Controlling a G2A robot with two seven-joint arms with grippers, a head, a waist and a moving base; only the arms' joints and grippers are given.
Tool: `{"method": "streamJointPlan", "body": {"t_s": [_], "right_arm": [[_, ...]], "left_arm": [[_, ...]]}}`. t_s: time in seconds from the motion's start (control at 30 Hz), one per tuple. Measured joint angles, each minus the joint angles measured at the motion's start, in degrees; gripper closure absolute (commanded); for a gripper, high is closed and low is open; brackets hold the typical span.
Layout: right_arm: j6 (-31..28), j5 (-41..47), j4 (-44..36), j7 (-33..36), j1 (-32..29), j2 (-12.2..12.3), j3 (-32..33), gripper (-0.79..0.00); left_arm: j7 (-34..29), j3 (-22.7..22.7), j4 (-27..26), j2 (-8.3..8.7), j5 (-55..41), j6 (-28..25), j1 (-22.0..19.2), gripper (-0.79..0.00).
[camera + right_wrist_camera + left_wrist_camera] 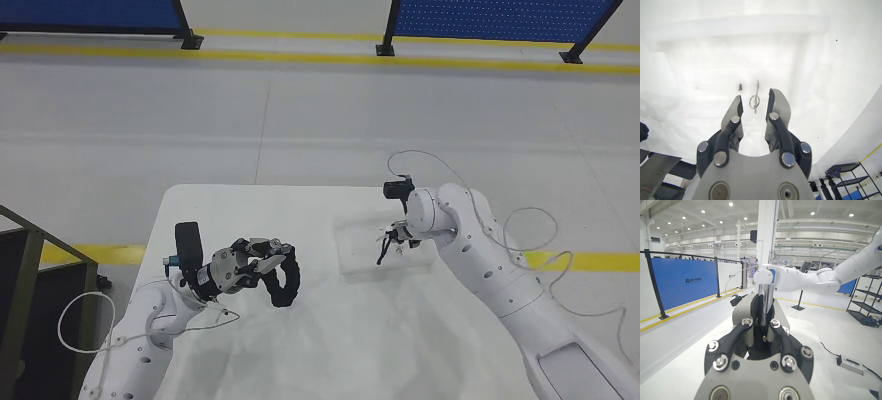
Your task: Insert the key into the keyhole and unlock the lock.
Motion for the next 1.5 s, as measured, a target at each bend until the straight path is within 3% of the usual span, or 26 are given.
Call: {"method": "streamJointPlan", "body": {"t_s": [0.43, 1.37, 1.5], "right_arm": [[-1.08, -4.01, -5.91, 1.08, -5.36, 0.81, 1.67, -0.292], [-0.23, -6.84, 3.34, 0.24, -2.3, -2.94, -2.12, -0.262], [-0.34, -7.38, 4.46, 0.35, -2.26, -3.35, -2.22, -0.105]], "left_arm": [[0.0, 0.0, 0.0, 0.0, 0.0, 0.0, 0.0, 0.0], [0.0, 0.0, 0.0, 0.0, 0.0, 0.0, 0.0, 0.0], [0.0, 0.0, 0.0, 0.0, 0.0, 0.0, 0.0, 0.0]]}}
